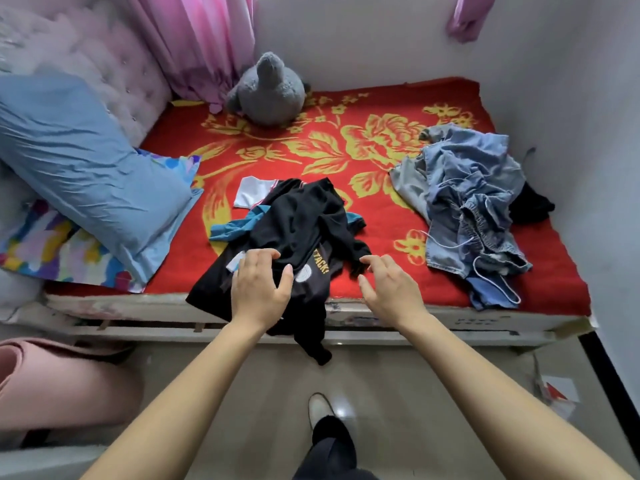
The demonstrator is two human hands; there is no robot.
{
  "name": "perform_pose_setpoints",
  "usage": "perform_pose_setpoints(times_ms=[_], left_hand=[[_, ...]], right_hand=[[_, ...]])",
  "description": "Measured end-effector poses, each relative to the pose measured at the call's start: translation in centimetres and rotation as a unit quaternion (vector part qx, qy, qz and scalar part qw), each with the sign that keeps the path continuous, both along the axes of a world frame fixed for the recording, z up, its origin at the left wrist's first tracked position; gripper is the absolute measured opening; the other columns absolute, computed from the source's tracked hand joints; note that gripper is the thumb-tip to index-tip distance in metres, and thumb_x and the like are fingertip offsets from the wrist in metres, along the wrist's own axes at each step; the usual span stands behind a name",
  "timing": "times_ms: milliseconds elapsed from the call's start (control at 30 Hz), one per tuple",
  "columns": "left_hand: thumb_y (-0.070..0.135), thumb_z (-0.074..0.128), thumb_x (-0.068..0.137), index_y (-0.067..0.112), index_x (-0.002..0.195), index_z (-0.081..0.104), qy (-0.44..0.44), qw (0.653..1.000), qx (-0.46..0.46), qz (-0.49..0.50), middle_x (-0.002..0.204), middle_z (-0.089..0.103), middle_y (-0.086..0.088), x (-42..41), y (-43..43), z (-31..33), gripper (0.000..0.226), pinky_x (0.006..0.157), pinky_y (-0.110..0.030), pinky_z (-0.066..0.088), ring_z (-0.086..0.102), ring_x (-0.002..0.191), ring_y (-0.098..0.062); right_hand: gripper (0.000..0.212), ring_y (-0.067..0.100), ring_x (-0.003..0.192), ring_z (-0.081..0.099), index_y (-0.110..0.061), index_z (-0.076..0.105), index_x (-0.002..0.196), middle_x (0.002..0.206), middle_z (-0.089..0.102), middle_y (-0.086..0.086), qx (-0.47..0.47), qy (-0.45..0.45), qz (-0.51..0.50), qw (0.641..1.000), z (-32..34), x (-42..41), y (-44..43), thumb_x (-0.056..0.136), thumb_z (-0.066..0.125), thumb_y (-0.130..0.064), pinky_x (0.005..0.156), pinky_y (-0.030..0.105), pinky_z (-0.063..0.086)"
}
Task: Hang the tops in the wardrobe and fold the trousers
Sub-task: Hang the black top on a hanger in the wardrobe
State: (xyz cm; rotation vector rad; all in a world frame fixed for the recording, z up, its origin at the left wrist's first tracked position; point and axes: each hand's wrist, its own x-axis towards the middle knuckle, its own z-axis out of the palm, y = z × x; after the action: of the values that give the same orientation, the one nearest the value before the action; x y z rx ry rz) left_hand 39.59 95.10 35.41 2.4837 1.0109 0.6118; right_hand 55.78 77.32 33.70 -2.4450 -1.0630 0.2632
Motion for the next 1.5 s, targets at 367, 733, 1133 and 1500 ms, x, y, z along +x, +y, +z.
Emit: perform_pose_setpoints(times_ms=[367,733,1133,1500], left_hand=[[0.032,0.060,0.092,0.012,0.125,0.054,0.139,0.986,-0.096,-0.005,0.125,0.053,-0.007,12.5,9.4,-6.2,0.039,0.096,-0.044,0.041,0.048,0.116,-0.029],[0.031,0.054,0.094,0.014,0.141,0.042,0.280,0.949,-0.145,0.024,0.142,0.042,-0.005,24.5,17.9,-14.2,0.051,0.104,-0.041,0.039,0.039,0.129,-0.024],[0.029,0.051,0.097,0.016,0.154,0.024,0.345,0.928,-0.137,0.013,0.163,0.017,-0.007,32.0,28.7,-29.5,0.064,0.106,-0.048,0.035,0.023,0.144,-0.028],[0.024,0.043,0.096,0.014,0.129,0.038,0.359,0.919,-0.160,-0.023,0.066,0.056,-0.001,30.5,31.4,-38.0,0.035,0.065,-0.037,0.034,0.053,0.065,-0.035]], right_hand=[[0.042,0.027,0.110,0.059,-0.016,0.052,0.136,0.122,0.057,0.007,-0.091,0.028,-0.007,0.995,-3.4,13.4,8.2,0.097,0.054,-0.030,0.088,0.040,0.049],[0.041,0.031,0.114,0.057,-0.017,0.053,0.135,0.124,0.055,0.008,-0.131,0.129,0.002,0.983,-14.2,27.3,20.1,0.097,0.054,-0.029,0.086,0.039,0.046],[0.050,0.031,0.133,0.040,-0.014,0.044,0.145,0.145,0.038,0.011,-0.099,0.220,-0.056,0.969,-29.8,28.5,31.2,0.098,0.056,-0.028,0.107,0.042,0.037],[0.092,0.027,0.127,0.050,-0.012,0.012,0.158,0.114,0.070,0.001,-0.080,0.266,-0.203,0.939,-35.6,31.0,40.2,0.093,0.048,-0.065,0.110,0.045,0.027]])
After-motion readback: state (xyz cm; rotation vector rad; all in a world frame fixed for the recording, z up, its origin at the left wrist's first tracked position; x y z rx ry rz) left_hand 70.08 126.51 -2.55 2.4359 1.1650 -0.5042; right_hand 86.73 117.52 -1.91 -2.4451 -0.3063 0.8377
